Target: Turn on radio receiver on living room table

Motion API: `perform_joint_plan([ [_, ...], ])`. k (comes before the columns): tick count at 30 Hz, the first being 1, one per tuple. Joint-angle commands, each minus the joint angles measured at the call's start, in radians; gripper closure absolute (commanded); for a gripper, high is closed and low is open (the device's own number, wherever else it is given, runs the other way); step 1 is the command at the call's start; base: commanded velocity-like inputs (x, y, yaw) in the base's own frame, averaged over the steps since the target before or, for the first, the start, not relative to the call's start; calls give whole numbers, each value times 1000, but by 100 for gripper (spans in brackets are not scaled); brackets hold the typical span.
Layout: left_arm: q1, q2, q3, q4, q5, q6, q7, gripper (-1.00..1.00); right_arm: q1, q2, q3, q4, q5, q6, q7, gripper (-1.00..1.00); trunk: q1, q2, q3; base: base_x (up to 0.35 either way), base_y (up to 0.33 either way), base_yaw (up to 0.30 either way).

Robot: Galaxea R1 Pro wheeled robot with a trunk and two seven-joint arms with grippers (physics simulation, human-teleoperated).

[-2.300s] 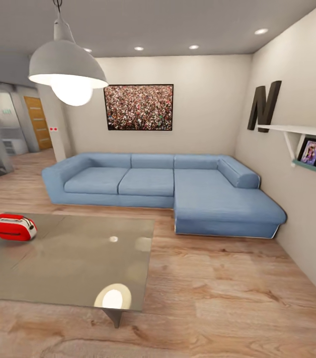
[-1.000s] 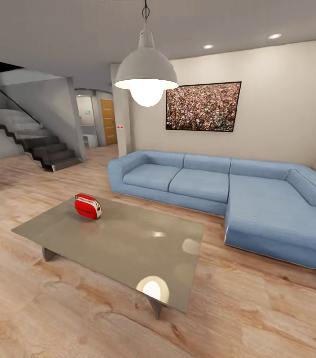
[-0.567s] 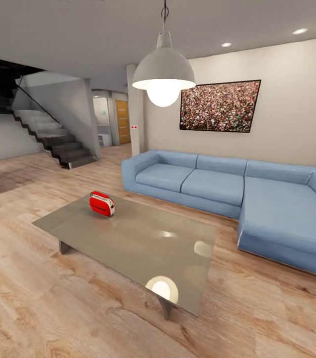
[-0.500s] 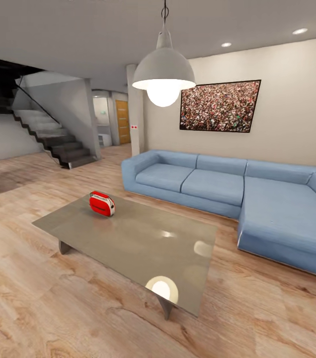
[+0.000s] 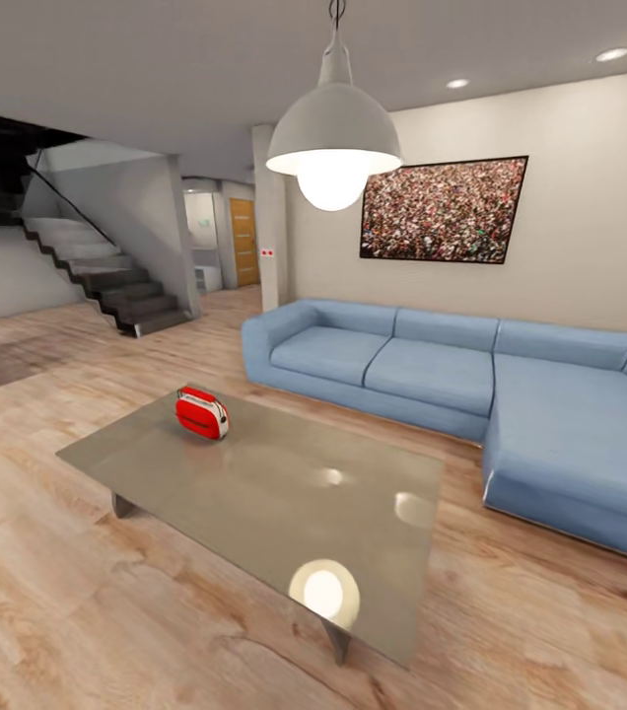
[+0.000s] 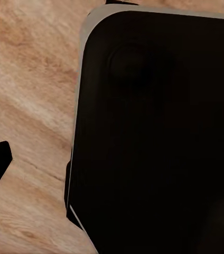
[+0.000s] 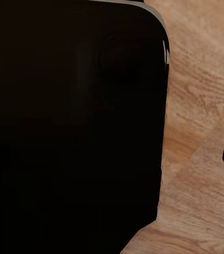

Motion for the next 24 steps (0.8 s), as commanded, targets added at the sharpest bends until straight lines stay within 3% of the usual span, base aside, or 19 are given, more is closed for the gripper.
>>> perform_joint_plan([
  [1, 0, 0, 0, 0, 0, 0, 0, -100, 0, 0, 0, 0, 0, 0, 0, -100, 0, 0, 0, 314, 116, 0],
  [21, 0, 0, 0, 0, 0, 0, 0, -100, 0, 1, -3, 0, -1, 7, 1, -100, 0, 0, 0, 315, 137, 0],
  [24, 0, 0, 0, 0, 0, 0, 0, -100, 0, 3, -2, 0, 0, 2, -2, -100, 0, 0, 0, 306, 140, 215],
])
